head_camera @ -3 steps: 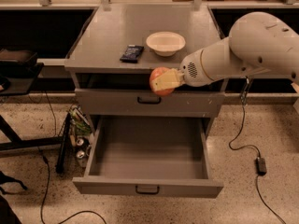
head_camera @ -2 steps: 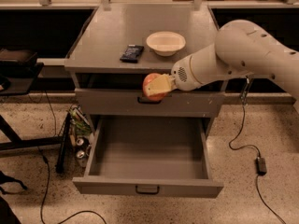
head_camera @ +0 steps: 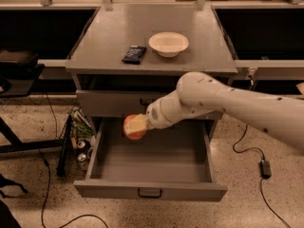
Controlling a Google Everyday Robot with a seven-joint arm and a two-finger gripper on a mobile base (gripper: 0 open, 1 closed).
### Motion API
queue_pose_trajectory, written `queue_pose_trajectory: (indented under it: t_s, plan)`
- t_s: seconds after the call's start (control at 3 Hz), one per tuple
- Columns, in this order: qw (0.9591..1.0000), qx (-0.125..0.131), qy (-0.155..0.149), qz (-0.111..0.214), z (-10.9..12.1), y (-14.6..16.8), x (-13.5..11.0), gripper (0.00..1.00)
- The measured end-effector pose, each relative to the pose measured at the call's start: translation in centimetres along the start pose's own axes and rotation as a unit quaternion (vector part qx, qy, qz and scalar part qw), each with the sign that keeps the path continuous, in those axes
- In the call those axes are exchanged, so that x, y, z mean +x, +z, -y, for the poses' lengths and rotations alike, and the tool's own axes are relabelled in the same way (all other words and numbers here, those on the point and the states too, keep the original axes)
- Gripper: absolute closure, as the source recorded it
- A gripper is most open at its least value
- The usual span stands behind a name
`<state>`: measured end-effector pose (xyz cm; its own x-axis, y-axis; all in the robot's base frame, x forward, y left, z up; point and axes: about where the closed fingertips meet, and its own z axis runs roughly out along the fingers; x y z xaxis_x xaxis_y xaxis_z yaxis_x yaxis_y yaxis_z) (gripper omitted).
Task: Place apple into middle drawer
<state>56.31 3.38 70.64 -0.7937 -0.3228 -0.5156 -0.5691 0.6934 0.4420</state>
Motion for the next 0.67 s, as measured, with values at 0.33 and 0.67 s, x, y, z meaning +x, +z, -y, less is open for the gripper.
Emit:
queue_pose_trajectory:
  t_s: [0.33, 0.67]
  plan:
    - [0.9986, -0.017, 0.028, -0.042, -0.9, 5.8, 3.8, 1.0]
    - [0.9957, -0.032, 0.052, -0.07, -1.9, 11.6, 5.7, 1.0]
